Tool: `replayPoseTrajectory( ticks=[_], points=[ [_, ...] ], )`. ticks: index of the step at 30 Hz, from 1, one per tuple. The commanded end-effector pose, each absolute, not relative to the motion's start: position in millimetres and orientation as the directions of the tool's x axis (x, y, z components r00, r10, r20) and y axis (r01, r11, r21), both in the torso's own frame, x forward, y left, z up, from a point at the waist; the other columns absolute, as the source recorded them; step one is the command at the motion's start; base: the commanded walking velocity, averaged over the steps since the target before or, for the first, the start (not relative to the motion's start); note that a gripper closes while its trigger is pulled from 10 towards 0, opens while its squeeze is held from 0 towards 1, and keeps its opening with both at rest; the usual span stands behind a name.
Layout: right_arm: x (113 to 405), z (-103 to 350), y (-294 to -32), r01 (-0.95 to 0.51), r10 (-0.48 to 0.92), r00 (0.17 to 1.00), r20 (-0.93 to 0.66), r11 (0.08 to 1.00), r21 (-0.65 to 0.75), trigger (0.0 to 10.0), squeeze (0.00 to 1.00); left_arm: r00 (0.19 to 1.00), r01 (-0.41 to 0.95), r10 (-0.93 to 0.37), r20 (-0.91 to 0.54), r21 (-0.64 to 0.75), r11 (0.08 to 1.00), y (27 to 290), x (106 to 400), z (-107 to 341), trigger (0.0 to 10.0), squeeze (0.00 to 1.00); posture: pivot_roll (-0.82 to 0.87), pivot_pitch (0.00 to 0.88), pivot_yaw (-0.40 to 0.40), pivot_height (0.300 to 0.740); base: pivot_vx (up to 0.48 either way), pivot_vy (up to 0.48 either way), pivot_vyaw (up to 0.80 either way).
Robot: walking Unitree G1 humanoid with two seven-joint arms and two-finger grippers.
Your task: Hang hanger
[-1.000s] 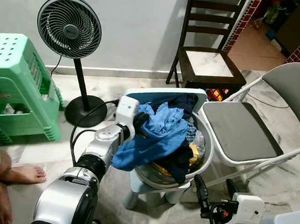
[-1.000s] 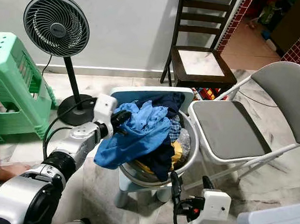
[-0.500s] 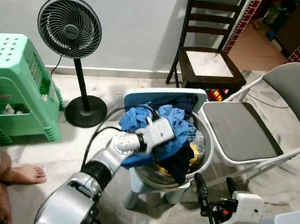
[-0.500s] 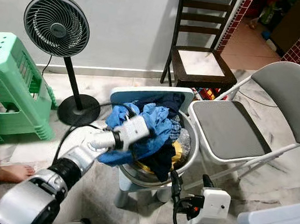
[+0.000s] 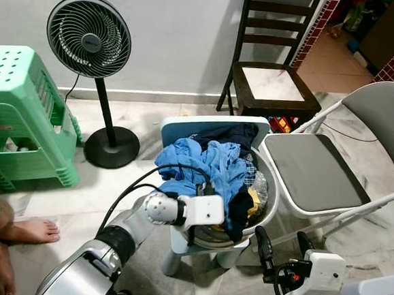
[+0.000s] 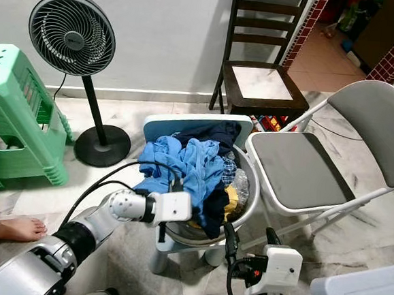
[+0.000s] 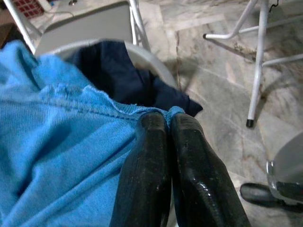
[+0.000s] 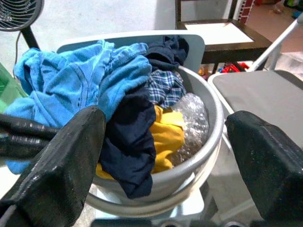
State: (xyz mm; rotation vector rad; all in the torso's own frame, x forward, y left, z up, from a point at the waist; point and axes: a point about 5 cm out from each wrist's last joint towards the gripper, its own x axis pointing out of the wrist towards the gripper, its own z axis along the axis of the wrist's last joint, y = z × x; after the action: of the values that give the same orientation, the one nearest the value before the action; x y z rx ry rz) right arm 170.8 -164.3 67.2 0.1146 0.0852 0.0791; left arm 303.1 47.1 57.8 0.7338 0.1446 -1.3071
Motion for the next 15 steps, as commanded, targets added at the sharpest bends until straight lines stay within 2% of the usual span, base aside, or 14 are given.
replayPoseTrajectory(
  ticks=[1,2,3,4,5,6,7,8,9,15],
  points=[
    [168,63,-169,-0.049,0.061,0.992,-0.106,0.993,0.110,10.0,0.00,0.320,0.895,-0.822,-0.471,0.434,0.100,43,306,62,0.0,0.00,0.03,0.131,-0.123,0.740,0.000,0.000,0.00],
    [168,62,-169,-0.050,0.062,0.992,-0.107,0.993,0.110,10.0,0.00,0.357,0.880,-0.817,-0.453,0.458,0.131,44,310,65,0.0,0.00,0.04,0.132,-0.123,0.740,0.000,0.000,0.00],
    [168,62,-169,-0.050,0.062,0.992,-0.107,0.993,0.111,10.0,0.00,0.403,0.860,-0.811,-0.424,0.478,0.177,45,315,70,3.1,0.00,0.04,0.133,-0.123,0.740,0.000,0.000,0.00],
    [167,62,-169,-0.050,0.062,0.992,-0.108,0.993,0.111,10.0,0.00,0.440,0.841,-0.809,-0.390,0.495,0.219,46,319,75,7.2,0.00,0.04,0.133,-0.123,0.740,0.000,0.000,0.00],
    [167,62,-169,-0.051,0.063,0.992,-0.109,0.993,0.111,10.0,0.00,0.463,0.828,-0.808,-0.364,0.504,0.247,46,322,80,10.0,0.00,0.04,0.135,-0.124,0.740,0.000,0.000,0.00],
    [167,62,-169,-0.051,0.063,0.992,-0.109,0.993,0.111,10.0,0.00,0.463,0.828,-0.808,-0.364,0.504,0.247,46,322,80,10.0,0.00,0.04,0.135,-0.124,0.740,0.000,0.000,0.00],
    [166,61,-169,-0.050,0.063,0.992,-0.112,0.992,0.112,10.0,0.00,0.507,0.804,-0.811,-0.293,0.500,0.322,49,328,91,10.0,0.00,0.04,0.135,-0.124,0.740,0.000,0.000,0.00],
    [166,61,-169,-0.050,0.063,0.991,-0.114,0.992,0.112,10.0,0.00,0.519,0.800,-0.811,-0.269,0.488,0.350,50,330,95,10.0,0.64,0.04,0.136,-0.124,0.740,0.000,0.000,0.00],
    [166,60,-169,-0.050,0.063,0.991,-0.115,0.992,0.113,10.0,0.00,0.526,0.798,-0.811,-0.255,0.479,0.367,51,331,97,10.0,1.00,0.04,0.136,-0.124,0.740,0.000,0.000,0.00],
    [168,60,-168,-0.051,0.064,0.992,-0.113,0.992,0.114,10.0,0.00,0.517,0.807,-0.830,-0.211,0.443,0.390,53,330,102,10.0,1.00,0.05,0.137,-0.123,0.740,0.000,0.000,0.00]
  ],
)
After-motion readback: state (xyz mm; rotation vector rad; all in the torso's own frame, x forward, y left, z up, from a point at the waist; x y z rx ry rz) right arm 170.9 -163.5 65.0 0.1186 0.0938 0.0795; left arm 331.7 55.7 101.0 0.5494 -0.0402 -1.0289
